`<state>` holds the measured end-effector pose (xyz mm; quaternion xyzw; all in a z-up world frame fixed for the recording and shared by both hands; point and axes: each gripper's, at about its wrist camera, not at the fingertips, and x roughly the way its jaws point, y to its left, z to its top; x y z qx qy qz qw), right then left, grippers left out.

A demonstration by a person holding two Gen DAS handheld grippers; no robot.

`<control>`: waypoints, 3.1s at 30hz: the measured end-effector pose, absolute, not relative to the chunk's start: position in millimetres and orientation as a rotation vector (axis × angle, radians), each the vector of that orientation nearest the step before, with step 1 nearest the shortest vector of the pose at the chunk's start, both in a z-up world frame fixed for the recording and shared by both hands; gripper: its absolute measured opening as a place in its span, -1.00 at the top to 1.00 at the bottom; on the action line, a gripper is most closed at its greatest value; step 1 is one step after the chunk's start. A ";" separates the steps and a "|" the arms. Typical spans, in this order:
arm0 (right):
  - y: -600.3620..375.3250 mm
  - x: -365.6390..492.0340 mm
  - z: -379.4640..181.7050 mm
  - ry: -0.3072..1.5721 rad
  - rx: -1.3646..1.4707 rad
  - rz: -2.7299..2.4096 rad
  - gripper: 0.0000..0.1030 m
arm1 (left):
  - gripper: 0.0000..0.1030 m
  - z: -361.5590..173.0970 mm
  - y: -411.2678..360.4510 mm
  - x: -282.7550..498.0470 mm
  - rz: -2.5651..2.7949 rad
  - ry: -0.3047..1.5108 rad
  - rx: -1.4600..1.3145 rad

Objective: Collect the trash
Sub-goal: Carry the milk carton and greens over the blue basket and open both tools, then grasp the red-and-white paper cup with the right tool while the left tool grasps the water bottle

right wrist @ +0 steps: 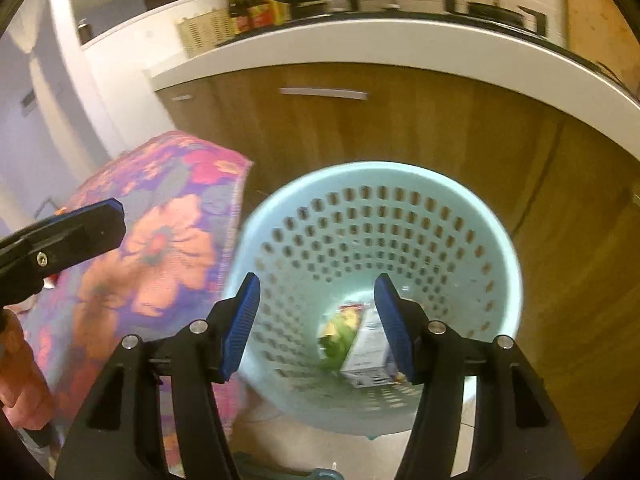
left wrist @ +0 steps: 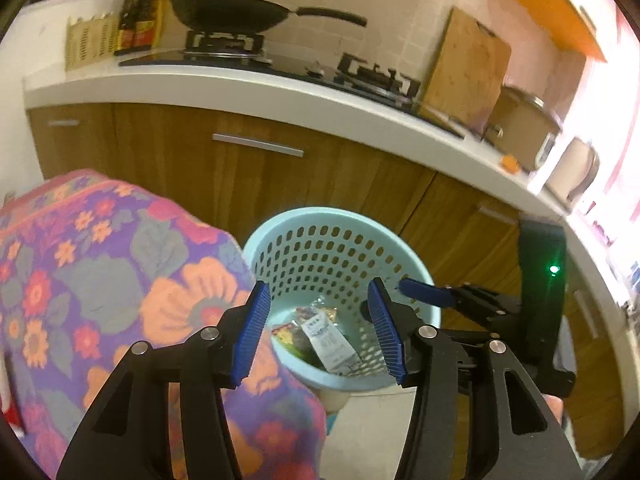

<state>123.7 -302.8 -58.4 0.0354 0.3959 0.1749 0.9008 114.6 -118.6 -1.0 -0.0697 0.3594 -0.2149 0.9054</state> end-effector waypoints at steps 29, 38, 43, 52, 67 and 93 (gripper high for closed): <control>-22.9 53.3 -20.8 0.804 -0.080 0.817 -0.27 | -0.65 44.1 180.8 -101.1 0.423 0.508 -0.137; 31.7 61.9 -27.0 0.846 -0.019 0.829 -0.31 | -0.65 3.7 266.8 -125.4 0.423 0.570 -0.354; 48.3 60.5 -36.0 0.845 -0.083 0.797 -0.32 | -0.65 -15.7 256.8 -119.3 0.276 0.587 -0.422; 40.5 68.9 -39.8 0.857 -0.118 0.755 -0.12 | -0.65 -22.4 211.2 -125.0 0.053 0.657 -0.315; 0.0 92.4 -36.6 0.864 -0.074 0.715 -0.10 | -0.67 -40.4 215.0 -94.3 0.053 0.733 -0.092; -72.3 58.5 -30.8 0.777 -0.148 0.717 -0.10 | -0.18 -31.3 144.2 -43.5 0.061 0.852 -0.074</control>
